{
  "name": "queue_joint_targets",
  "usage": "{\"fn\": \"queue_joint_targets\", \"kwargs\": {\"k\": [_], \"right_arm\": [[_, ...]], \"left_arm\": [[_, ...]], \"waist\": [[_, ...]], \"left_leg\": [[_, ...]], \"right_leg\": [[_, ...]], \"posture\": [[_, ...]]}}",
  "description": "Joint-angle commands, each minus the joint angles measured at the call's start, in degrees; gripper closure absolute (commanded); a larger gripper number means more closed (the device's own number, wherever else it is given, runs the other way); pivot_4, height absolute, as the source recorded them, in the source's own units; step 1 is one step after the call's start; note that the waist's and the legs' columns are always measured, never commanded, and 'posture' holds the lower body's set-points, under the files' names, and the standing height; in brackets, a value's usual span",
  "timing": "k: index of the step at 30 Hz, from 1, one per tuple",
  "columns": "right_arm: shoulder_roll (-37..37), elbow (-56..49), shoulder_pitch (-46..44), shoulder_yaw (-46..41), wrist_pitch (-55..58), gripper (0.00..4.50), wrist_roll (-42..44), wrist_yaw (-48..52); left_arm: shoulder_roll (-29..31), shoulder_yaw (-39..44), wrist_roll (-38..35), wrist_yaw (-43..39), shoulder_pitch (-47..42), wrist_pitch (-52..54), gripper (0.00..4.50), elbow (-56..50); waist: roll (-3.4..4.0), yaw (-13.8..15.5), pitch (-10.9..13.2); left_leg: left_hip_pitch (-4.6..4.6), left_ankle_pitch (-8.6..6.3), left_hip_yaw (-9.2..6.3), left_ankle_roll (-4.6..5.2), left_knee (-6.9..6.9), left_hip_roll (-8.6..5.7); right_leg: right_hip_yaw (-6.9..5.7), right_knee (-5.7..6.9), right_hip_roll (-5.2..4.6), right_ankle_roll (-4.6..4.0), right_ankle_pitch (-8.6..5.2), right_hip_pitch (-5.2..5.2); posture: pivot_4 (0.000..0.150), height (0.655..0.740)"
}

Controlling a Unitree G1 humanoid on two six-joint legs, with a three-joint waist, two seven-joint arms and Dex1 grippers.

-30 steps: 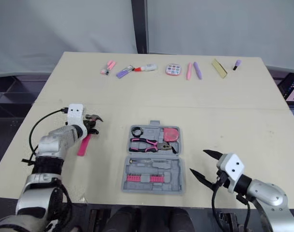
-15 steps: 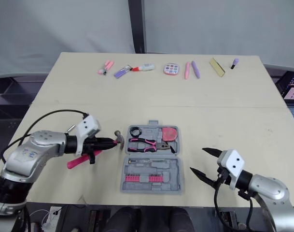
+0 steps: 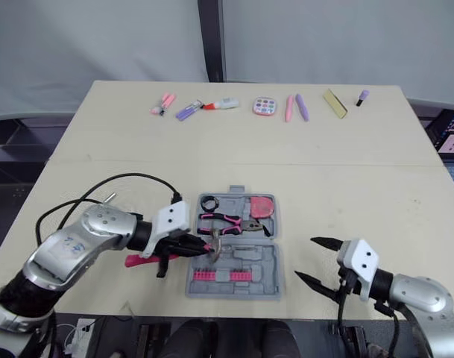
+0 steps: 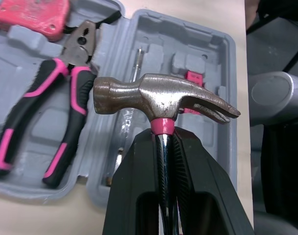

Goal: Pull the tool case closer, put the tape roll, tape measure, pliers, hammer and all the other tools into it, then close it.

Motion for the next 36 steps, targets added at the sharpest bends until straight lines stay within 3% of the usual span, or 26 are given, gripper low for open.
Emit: {"fn": "queue_joint_targets", "kwargs": {"k": [1, 13, 19, 36], "right_arm": [[-1.37, 0.72, 0.48, -1.4, -3.08, 0.0, -0.4, 2.51], [-0.41, 1.99, -4.18, 0.64, -0.65, 0.0, 0.47, 1.47], [0.74, 0.85, -5.5, 1.44, 2.1, 0.0, 1.57, 0.97], [-2.16, 0.13, 1.94, -5.07, 0.28, 0.0, 3.25, 4.55]], "left_arm": [[-1.61, -2.65, 1.56, 0.33, -2.51, 0.28, 4.45, -1.57], [-9.93, -9.7, 6.45, 4.1, -8.0, 1.91, 4.45, 1.72], [-11.19, -12.15, 7.97, 3.54, -9.2, 1.65, 4.45, 3.07], [-18.21, -19.79, 11.88, 4.9, -14.58, 6.64, 4.45, 5.55]], "waist": [[-0.01, 0.01, 0.0], [-0.03, 0.31, 0.02], [-0.03, 0.97, 0.02], [-0.03, 1.32, 0.02]], "left_leg": [[0.0, 0.0, 0.0, 0.0, 0.01, 0.0], [-0.02, 0.0, 0.01, 0.01, 0.08, 0.02], [-0.06, -0.01, -0.01, 0.02, 0.16, 0.01], [-0.22, -0.09, -0.03, 0.16, 0.45, -0.03]], "right_leg": [[-0.01, -0.01, 0.01, 0.0, 0.0, 0.02], [-0.04, -0.02, 0.02, 0.0, 0.0, 0.02], [-0.04, -0.04, 0.02, 0.0, 0.0, 0.02], [-0.04, 0.0, 0.03, 0.0, 0.0, 0.01]], "posture": [[0.15, 0.74], [0.15, 0.74], [0.15, 0.74], [0.15, 0.74]]}}
